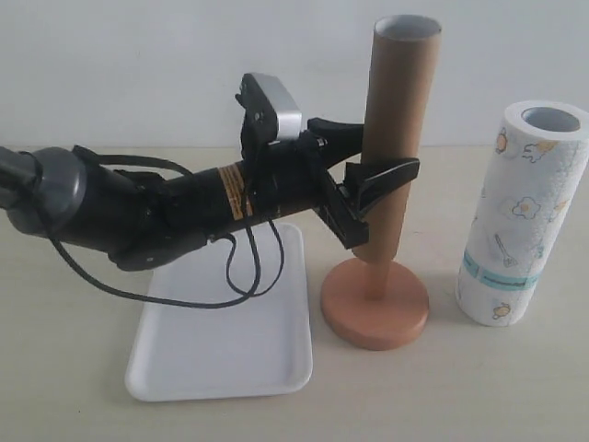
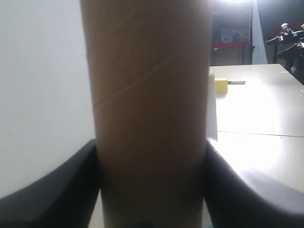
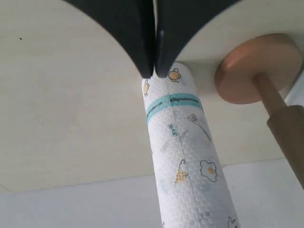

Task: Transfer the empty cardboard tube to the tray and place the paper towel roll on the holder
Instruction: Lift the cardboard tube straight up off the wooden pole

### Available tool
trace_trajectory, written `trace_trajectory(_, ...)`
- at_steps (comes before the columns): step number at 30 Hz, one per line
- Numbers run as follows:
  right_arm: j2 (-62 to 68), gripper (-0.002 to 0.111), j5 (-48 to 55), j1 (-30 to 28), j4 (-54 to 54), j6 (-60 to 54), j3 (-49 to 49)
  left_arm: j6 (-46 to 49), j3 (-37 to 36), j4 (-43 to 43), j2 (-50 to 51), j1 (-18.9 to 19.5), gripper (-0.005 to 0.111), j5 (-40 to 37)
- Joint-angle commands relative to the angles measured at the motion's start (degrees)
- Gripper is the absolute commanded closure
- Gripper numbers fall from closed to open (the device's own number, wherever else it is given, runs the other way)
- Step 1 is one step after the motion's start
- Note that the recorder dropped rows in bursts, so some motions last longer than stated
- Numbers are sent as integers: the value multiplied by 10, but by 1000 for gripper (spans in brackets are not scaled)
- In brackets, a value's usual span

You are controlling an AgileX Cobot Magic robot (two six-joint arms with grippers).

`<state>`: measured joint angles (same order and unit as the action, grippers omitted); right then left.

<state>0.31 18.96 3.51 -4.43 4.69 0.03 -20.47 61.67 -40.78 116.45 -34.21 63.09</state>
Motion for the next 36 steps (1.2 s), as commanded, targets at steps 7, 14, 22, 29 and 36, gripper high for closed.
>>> trace_trajectory(7, -3, 108, -5, -1, 0, -2, 0, -44, 3, -11, -94, -3, 103, -17)
trace_trajectory(14, -3, 108, -5, -1, 0, -2, 0, -56, 3, -1, -138, -3, 103, -17)
trace_trajectory(22, -3, 108, -5, -1, 0, -2, 0, -56, 3, 19, -184, -3, 103, -17)
trace_trajectory(29, -3, 108, -5, -1, 0, -2, 0, -56, 3, 29, -229, -3, 103, -21)
trace_trajectory(36, -3, 108, -5, -1, 0, -2, 0, -68, 3, 29, -271, -3, 103, -37)
